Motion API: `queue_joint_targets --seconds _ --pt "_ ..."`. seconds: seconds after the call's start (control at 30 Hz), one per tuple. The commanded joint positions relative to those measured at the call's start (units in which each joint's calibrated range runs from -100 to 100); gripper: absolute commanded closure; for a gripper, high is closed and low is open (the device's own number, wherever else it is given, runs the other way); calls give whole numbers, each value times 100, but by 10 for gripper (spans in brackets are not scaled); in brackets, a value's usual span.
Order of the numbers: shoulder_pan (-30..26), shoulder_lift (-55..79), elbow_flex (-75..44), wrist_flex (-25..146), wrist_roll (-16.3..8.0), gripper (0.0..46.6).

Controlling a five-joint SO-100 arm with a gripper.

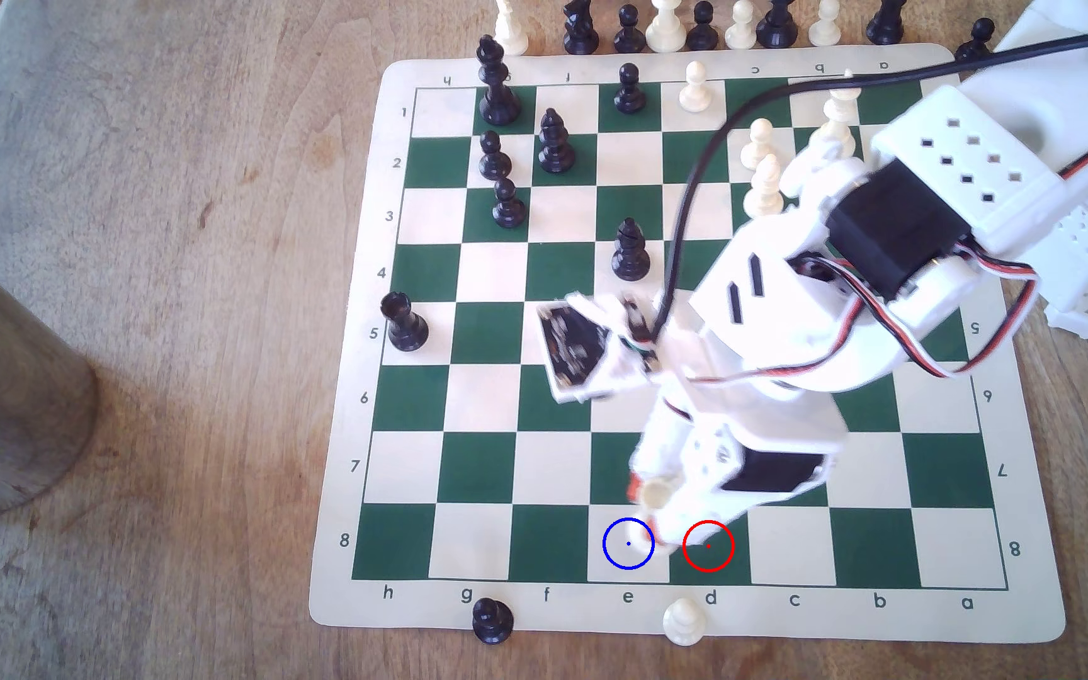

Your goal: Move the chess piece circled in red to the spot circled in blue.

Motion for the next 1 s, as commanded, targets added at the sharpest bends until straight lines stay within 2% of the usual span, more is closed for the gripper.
queue_joint_targets --seconds 0.0,0.47,0.87,0.97 --pt "187 135 -625 -231 -34 464" --pt "203 1128 -806 -534 20 464" --pt "187 1451 -988 -534 5 464" --pt "171 1527 -988 -526 15 435"
